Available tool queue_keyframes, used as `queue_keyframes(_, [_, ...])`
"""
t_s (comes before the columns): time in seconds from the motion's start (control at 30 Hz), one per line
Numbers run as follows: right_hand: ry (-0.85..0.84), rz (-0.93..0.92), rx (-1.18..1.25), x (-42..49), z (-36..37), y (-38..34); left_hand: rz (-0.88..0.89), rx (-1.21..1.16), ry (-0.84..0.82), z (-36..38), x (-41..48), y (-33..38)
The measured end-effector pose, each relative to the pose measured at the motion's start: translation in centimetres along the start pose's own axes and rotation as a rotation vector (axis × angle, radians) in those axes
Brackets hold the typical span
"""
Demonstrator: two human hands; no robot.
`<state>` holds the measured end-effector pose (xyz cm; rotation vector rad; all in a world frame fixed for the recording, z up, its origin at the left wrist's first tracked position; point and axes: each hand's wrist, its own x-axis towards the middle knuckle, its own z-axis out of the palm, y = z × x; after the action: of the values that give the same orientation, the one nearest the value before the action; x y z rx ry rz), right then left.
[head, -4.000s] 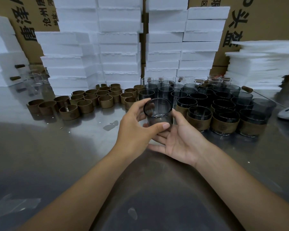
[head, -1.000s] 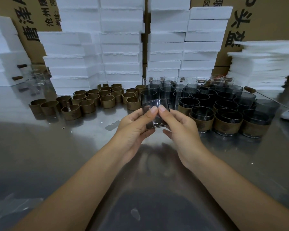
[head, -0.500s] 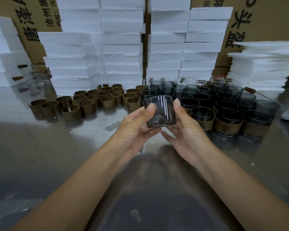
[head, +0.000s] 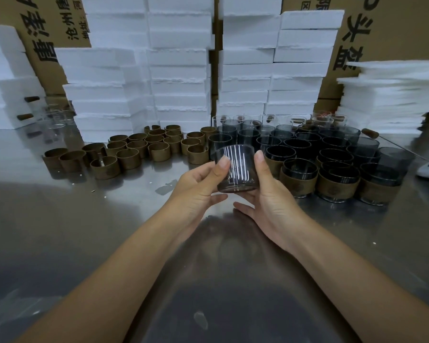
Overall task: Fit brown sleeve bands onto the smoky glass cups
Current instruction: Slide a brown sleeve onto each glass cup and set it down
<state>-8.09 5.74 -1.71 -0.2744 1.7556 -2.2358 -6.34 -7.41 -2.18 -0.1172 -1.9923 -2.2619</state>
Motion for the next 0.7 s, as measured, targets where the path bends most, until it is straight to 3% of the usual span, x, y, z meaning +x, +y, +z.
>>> queue_keyframes(0.2, [0.114, -0.114, -0.056, -0.08, -0.36, 0.0, 0.043, 0.036, 0.17, -0.12, 0.08, -0.09])
queue_keyframes(0.37, [0.189, -0.163, -0.091, -0.27, -0.34, 0.09, 0.003, 0.03, 0.122, 0.2, -0.04, -0.29])
queue_keyframes(0.7, [0.084, -0.13, -0.058, -0.56, -0.35, -0.26, -0.022, -0.054, 0.068, 0.07, -0.18, -0.12])
